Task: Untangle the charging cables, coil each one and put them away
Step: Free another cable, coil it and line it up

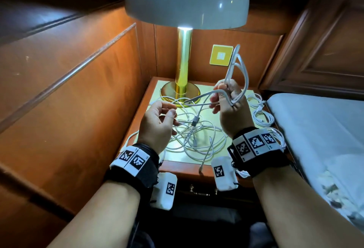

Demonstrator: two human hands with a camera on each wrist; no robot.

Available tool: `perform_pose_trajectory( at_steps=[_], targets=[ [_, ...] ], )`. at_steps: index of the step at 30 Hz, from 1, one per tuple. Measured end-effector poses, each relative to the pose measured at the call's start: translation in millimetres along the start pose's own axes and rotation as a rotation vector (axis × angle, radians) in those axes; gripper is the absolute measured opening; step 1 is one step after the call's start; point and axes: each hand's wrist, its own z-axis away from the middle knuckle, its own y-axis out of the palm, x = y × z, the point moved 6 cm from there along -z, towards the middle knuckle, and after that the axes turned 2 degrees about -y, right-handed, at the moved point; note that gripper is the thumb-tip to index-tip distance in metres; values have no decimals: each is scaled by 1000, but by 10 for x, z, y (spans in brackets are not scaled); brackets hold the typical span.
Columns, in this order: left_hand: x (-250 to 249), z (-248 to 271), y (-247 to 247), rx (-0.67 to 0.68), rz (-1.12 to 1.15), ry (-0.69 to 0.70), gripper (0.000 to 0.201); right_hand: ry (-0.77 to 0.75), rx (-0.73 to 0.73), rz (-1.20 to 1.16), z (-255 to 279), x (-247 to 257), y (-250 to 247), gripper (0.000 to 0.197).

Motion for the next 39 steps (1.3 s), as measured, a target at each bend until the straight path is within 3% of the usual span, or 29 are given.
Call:
perform_pose_trajectory(
  at_steps=[3, 6, 10, 13, 15, 19, 22, 27, 29, 31, 33, 36, 39],
  targets=[
    [-8, 47, 20, 43, -109, 5, 11, 27, -109, -64, -29, 2, -139, 20],
    [24, 124, 158, 182, -331, 12, 7, 76, -243, -201, -70, -29, -343, 22],
    [215, 296, 498, 479, -691, -23, 30, 130, -384, -354, -48, 10, -636, 26],
    [424, 426, 705, 706, -900, -95, 59, 180, -465, -403, 31, 34, -804, 28],
    [534, 492, 798, 802, -1011, -131, 70, 201, -493, -419, 94, 62, -896, 28],
    [553, 429, 918, 756, -1047, -80, 49, 218, -464, -430, 216, 94, -1047, 27],
    [600, 341, 960, 744, -1017, -115, 45, 237, -397, -407, 287, 6, -1070, 28],
    [634, 310, 1113, 749, -1162, -64, 69, 397, -101, 47, 405, -267, -1000, 31],
    [654, 266, 1135, 707, -1175, -39, 52, 444, -38, 169, 431, -300, -995, 32],
    [699, 187, 1127, 656, -1143, -27, 28, 468, -35, 213, 428, -306, -1019, 33],
    [738, 109, 1129, 622, -1134, -11, 16, 472, -51, 190, 417, -324, -1060, 33],
    [767, -37, 1096, 526, -1130, -4, 10, 476, -62, 168, 422, -340, -1119, 32],
    [784, -153, 1069, 445, -1101, -59, 19, 480, -69, 144, 427, -340, -1172, 29]
  ],
)
